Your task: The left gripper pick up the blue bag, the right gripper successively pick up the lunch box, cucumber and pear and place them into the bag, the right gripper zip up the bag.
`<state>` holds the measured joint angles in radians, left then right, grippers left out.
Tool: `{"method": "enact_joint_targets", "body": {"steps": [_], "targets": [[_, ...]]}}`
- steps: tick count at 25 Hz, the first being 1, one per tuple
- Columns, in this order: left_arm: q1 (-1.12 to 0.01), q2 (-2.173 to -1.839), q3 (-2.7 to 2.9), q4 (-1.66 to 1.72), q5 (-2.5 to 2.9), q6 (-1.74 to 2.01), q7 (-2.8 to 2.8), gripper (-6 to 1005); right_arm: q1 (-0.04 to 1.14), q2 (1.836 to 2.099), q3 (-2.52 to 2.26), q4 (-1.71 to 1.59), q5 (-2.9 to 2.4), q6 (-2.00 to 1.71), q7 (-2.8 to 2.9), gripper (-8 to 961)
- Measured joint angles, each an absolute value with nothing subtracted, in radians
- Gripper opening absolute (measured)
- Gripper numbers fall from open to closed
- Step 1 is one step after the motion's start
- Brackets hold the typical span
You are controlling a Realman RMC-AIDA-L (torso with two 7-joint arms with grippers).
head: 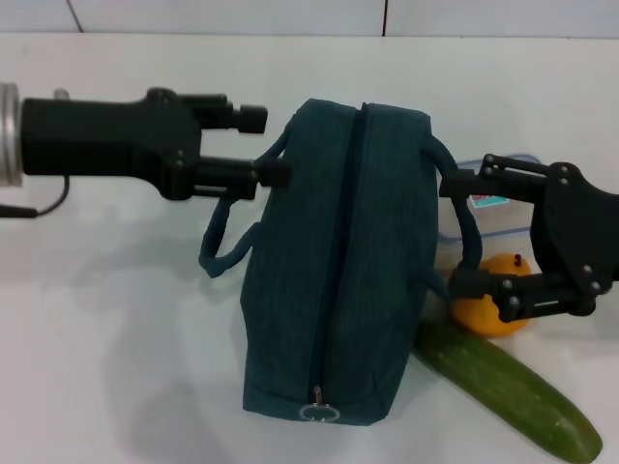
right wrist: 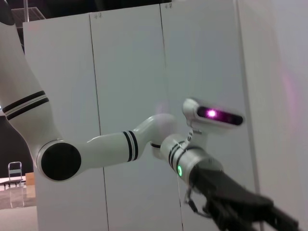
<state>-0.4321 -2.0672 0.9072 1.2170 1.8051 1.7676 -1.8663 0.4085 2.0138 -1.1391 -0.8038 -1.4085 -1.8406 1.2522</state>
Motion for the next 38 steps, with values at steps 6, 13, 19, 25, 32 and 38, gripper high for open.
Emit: {"method": "enact_joint_targets", "body": {"steps": [6,13,19,25,32,38], "targets": [[-0.418,-2.082,0.917,1.216,1.861,1.758,-1.889,781,0.406,2.014,-1.138,-0.804,-1.408,-1.842,1.252,869],[-0.417,-2.083,0.944,1.212,1.863,1.76,-1.929,780,0.403,2.016,-1.139,-0.803,-1.408,-1.846,1.254,869],[-0.432,-2.083,0.949,1.207,1.889,1.755,-1.997,779,0.403,2.021,-1.141,-0.801,-1.408,-1.847,1.257,870],[-0.441,-2.083,0.975,1.184,1.92,1.703,-1.991,778,0.401,2.022,-1.165,-0.799,-1.387,-1.847,1.256,870],[-0.447,-2.083,0.995,1.159,1.929,1.669,-1.937,778,0.389,2.022,-1.167,-0.793,-1.382,-1.847,1.255,870],[-0.447,-2.082,0.996,1.15,1.933,1.668,-1.912,736,0.389,2.021,-1.164,-0.704,-1.361,-1.841,1.224,869]]}}
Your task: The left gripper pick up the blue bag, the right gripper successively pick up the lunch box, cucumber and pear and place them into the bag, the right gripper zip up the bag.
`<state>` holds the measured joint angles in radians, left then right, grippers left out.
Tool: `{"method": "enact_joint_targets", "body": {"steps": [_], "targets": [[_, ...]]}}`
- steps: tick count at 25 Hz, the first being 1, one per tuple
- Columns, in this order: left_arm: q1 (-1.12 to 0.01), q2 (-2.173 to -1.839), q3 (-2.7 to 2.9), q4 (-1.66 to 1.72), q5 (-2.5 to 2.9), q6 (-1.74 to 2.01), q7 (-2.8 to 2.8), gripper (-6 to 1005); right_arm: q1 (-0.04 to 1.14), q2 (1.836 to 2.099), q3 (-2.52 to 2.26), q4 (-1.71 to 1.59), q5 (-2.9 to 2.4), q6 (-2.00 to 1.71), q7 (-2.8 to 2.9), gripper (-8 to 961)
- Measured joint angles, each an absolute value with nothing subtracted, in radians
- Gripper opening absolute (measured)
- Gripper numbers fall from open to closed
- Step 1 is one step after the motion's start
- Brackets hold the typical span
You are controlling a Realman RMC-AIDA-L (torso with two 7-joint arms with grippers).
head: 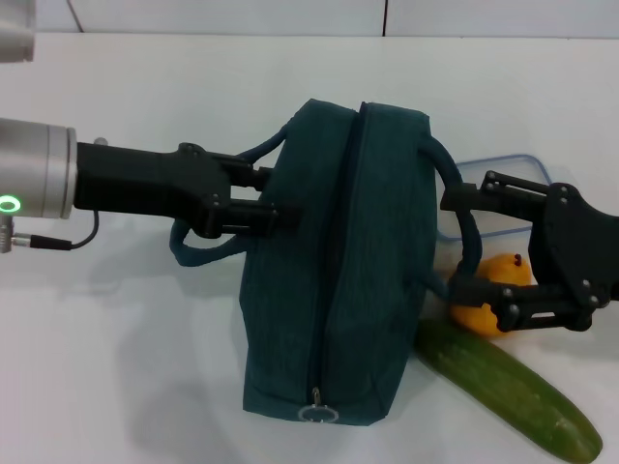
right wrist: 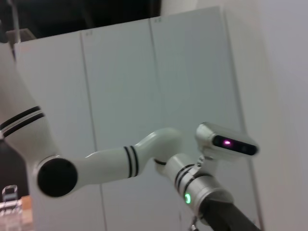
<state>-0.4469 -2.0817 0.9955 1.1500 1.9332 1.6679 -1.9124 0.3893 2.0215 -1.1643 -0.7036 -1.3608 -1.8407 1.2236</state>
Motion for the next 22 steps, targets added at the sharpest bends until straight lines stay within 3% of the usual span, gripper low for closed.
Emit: {"method": "enact_joint_targets", "body": {"steps": [10,18,22], "targets": [[-0.469,-2.079,0.995,1.101,1.969,1.667,-1.899,331,0.389,2.017,-1.155,-0.332,-1.118,-1.838,1.033,869],[-0.491,-2.082,1.011,1.096,1.972,1.67,-1.865,113,0.391,2.028,-1.153,0.02,-0.685,-1.761,1.065,869],[-0.5,-2.082,1.024,1.098,1.97,1.673,-1.868,67,0.388,2.028,-1.154,0.048,-0.602,-1.646,1.242,870]]}}
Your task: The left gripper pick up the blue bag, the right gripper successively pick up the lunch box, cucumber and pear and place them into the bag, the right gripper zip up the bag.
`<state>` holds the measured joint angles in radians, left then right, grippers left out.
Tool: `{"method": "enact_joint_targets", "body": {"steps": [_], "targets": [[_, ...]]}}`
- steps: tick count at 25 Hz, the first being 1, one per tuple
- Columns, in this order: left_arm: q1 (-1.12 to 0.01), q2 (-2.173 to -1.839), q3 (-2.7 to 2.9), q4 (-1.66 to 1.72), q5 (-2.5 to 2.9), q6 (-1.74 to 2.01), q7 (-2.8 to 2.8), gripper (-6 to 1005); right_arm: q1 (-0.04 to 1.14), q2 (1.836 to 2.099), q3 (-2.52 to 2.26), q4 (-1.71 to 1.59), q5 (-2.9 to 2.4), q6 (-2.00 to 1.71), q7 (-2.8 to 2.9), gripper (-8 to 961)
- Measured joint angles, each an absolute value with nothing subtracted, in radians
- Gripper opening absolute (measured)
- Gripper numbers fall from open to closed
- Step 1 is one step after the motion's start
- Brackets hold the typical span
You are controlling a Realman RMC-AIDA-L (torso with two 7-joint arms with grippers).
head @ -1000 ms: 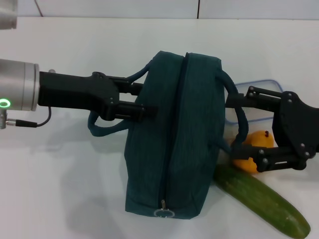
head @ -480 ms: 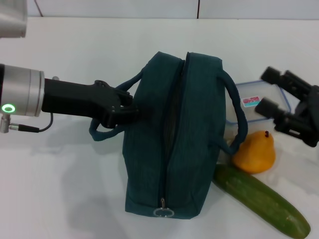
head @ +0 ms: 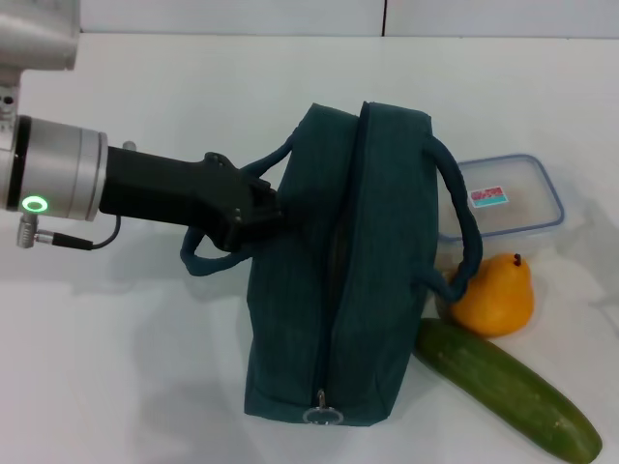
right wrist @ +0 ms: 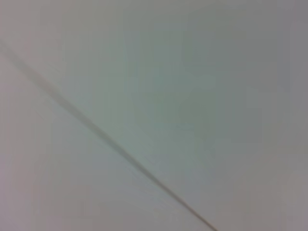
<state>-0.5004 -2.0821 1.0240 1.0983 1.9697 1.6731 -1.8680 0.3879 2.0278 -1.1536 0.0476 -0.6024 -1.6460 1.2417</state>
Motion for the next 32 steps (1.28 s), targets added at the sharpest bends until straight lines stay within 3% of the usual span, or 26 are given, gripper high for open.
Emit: {"method": "enact_joint_targets", "body": {"steps": [11,32], "targets": [[-0.529,-2.082,1.024,1.096,1.968,1.668,-1.874,44,0.407,2.028,-1.166,0.051,-0.619,-1.381,1.433,869],[-0.588,-2.083,1.032,1.046,1.965,1.664,-1.87,43,0.493,2.028,-1.169,0.049,-0.739,-1.28,1.567,869]]}}
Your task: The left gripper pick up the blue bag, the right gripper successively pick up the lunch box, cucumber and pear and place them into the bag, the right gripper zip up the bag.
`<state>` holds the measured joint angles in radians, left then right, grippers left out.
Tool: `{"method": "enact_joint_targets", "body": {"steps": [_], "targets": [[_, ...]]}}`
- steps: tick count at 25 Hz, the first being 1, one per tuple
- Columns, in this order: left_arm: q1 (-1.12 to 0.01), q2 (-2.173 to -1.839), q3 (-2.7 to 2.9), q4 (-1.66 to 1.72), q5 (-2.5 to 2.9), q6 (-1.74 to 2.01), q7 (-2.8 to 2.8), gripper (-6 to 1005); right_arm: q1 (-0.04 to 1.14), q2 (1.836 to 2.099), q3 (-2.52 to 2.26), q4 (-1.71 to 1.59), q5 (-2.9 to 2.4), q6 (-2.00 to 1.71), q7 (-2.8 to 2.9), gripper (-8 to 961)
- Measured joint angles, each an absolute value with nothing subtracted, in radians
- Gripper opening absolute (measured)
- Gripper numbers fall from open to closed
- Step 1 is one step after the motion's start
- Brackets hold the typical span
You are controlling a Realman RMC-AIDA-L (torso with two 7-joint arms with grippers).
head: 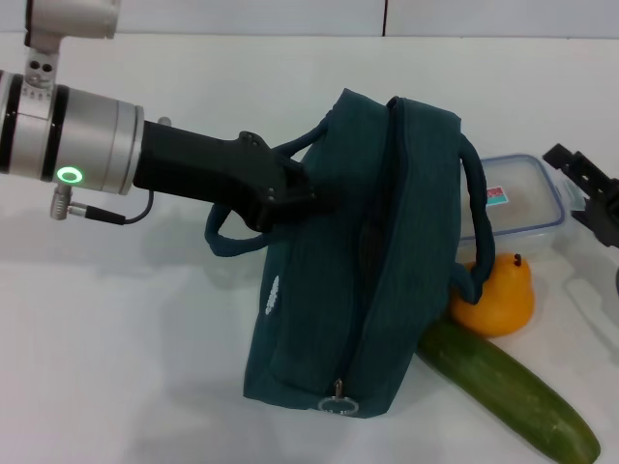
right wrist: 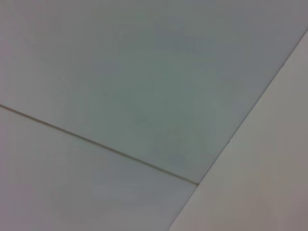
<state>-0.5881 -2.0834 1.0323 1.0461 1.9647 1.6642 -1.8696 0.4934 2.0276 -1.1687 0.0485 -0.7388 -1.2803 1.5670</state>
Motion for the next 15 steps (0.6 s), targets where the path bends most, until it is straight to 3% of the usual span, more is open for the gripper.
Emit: {"method": "enact_joint_targets", "body": {"steps": [12,15], "targets": [[-0.577,-2.083,1.025,1.046,1.965,1.664,-1.856,43,0.504,2.028,-1.161,0.054,-0.756,-1.308,1.587,870],[-0.573,-2.083,1.025,1.046,1.965,1.664,-1.855,43,0.504,2.028,-1.161,0.057,-0.756,-1.311,1.587,807]]}}
